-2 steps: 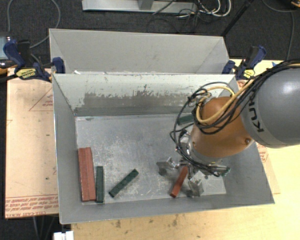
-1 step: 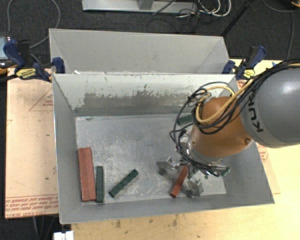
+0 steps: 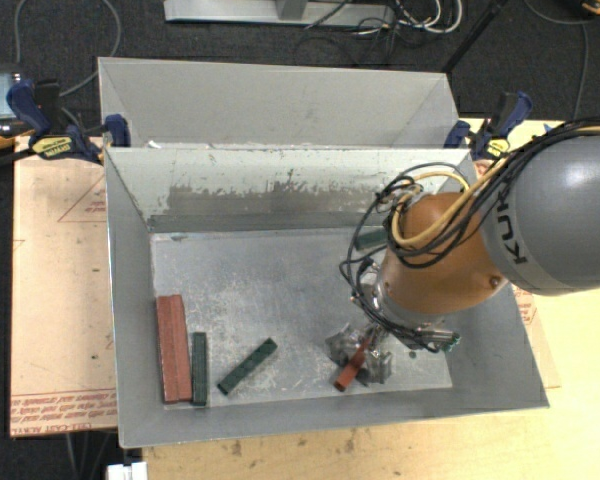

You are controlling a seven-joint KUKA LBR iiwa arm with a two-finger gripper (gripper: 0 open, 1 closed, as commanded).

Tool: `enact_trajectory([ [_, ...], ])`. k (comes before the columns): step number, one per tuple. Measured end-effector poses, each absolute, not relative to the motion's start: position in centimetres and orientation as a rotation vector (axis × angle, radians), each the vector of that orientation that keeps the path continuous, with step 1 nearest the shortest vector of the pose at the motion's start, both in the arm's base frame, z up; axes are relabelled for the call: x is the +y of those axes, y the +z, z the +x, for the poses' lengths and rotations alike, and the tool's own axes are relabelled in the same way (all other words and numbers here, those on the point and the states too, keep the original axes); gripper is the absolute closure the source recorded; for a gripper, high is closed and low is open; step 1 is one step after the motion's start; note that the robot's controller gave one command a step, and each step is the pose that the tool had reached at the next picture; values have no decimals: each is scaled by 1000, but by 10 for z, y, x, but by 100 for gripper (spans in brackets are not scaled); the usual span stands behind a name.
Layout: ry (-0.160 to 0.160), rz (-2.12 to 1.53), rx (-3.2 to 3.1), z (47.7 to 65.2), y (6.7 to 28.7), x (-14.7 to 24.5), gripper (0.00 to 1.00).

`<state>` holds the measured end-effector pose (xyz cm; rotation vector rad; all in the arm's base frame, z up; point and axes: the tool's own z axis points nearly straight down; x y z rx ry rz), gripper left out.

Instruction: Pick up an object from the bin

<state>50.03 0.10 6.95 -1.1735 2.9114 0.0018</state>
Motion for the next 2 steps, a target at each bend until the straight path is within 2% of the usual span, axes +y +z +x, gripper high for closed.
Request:
enact_trajectory([
  [1, 0, -1169, 2911, 501, 108, 2, 100],
  [2, -2, -1164, 2910, 503, 170, 3, 100],
])
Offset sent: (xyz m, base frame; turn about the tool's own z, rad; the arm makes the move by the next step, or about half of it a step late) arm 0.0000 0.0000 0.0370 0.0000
